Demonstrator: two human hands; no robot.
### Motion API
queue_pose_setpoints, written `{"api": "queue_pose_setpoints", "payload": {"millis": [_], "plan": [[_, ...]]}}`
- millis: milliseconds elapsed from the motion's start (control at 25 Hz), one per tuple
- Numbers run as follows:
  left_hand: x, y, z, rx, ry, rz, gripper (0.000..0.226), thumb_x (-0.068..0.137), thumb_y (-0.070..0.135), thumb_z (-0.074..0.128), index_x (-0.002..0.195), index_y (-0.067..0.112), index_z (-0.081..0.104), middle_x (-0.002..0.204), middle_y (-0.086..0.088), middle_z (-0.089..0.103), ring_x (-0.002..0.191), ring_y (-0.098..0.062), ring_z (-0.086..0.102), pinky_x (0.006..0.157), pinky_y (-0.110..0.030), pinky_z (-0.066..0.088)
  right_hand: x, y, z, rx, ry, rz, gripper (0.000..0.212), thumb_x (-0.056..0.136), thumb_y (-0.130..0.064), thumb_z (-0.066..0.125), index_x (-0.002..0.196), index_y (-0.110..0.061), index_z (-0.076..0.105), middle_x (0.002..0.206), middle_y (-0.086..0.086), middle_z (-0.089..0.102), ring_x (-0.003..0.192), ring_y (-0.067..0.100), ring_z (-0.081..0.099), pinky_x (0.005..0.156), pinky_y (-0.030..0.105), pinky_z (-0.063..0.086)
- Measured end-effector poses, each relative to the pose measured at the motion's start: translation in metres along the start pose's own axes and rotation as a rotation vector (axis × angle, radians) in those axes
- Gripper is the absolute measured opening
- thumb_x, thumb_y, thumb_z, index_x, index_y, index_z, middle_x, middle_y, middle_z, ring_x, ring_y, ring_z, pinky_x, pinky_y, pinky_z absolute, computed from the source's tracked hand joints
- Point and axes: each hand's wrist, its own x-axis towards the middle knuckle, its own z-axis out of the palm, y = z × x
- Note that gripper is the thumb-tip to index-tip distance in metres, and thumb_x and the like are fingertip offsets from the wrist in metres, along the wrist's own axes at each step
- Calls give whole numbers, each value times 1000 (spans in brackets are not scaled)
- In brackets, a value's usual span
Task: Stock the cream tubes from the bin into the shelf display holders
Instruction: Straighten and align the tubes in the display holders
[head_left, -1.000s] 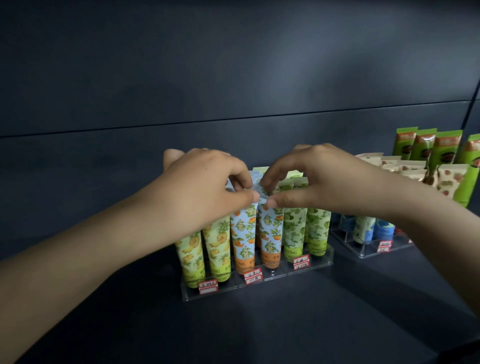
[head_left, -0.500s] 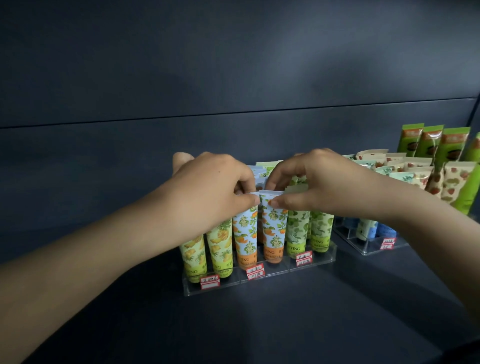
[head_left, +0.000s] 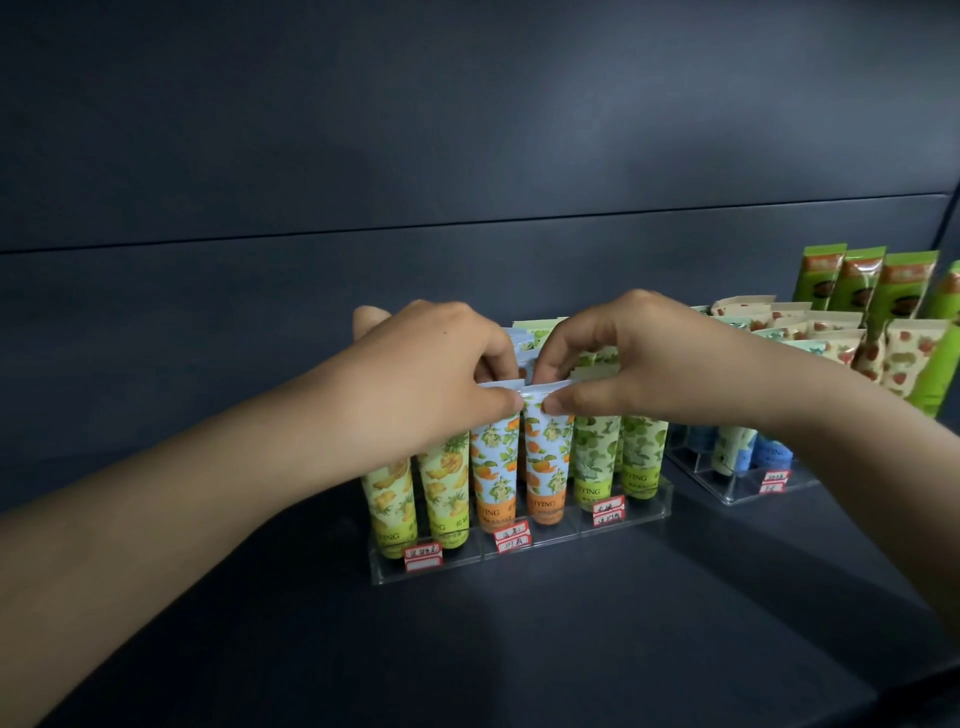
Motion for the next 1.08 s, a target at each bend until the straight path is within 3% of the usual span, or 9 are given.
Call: {"api": "queue_pose_setpoints", "payload": {"millis": [160, 400, 600, 680, 720, 760, 840, 960, 1080], "plan": [[-1, -2, -1, -7, -15, 12, 12, 83, 45, 59, 89, 35, 63, 90, 19, 65, 95, -1, 57, 91, -33, 30, 0, 0, 0, -15, 1, 11, 11, 76, -29, 74, 86, -27, 70, 86, -17, 68, 84, -5, 59, 71, 7, 40], [-1, -4, -3, -42, 1, 4, 12, 81, 47, 60, 86, 36, 62, 85, 19, 64, 93, 1, 57, 94, -33, 34, -1, -3, -4, -26, 30, -4, 12, 75, -29, 74, 86, -27, 70, 83, -18, 68, 82, -8, 59, 66, -1, 37], [-2, -8, -11, -116, 45, -3, 13, 80, 44, 61, 82, 32, 66, 78, 19, 64, 90, -1, 59, 97, -38, 40, -1, -6, -17, -52, 47, -32, 16, 77, -34, 68, 92, -27, 71, 81, -19, 69, 83, -11, 60, 72, -1, 38], [-1, -13, -17, -141, 80, -2, 13, 80, 42, 60, 81, 32, 67, 75, 21, 63, 84, 3, 58, 91, -27, 44, 0, -7, -27, -102, 33, -29, 23, 79, -38, 62, 99, -29, 70, 88, -20, 69, 86, -10, 60, 73, -2, 38], [1, -15, -21, -144, 105, 3, 13, 80, 42, 59, 82, 31, 67, 75, 21, 62, 81, 5, 58, 83, -14, 44, 2, -6, -32, -146, 27, -33, 28, 79, -39, 59, 104, -30, 68, 94, -20, 69, 85, -10, 60, 73, -3, 36], [2, -18, -24, -142, 126, 8, 14, 80, 42, 59, 84, 31, 66, 77, 20, 62, 80, 7, 57, 72, -5, 40, 4, -6, -35, -189, 24, -33, 33, 79, -40, 57, 109, -30, 66, 101, -21, 68, 83, -10, 58, 71, -6, 35], [6, -23, -28, -125, 157, 10, 18, 81, 41, 58, 92, 29, 65, 87, 17, 63, 84, 4, 57, 68, -6, 37, 8, -5, -39, -251, 24, -9, 35, 83, -38, 56, 117, -29, 63, 110, -21, 62, 74, -15, 51, 65, -10, 30], [14, -32, -31, -81, 156, 12, 23, 84, 39, 57, 103, 26, 63, 99, 14, 61, 94, -1, 55, 69, -15, 36, 21, -1, -37, -300, 31, 22, 35, 87, -35, 58, 121, -27, 60, 120, -14, 61, 73, -9, 44, 62, -11, 26], [24, -40, -28, -42, 113, 50, 26, 86, 38, 57, 106, 24, 62, 106, 12, 61, 98, -3, 55, 78, -16, 36, 35, 3, -31, -339, 26, 34, 31, 87, -34, 59, 117, -26, 63, 117, -11, 65, 73, -8, 47, 62, -9, 28]]}}
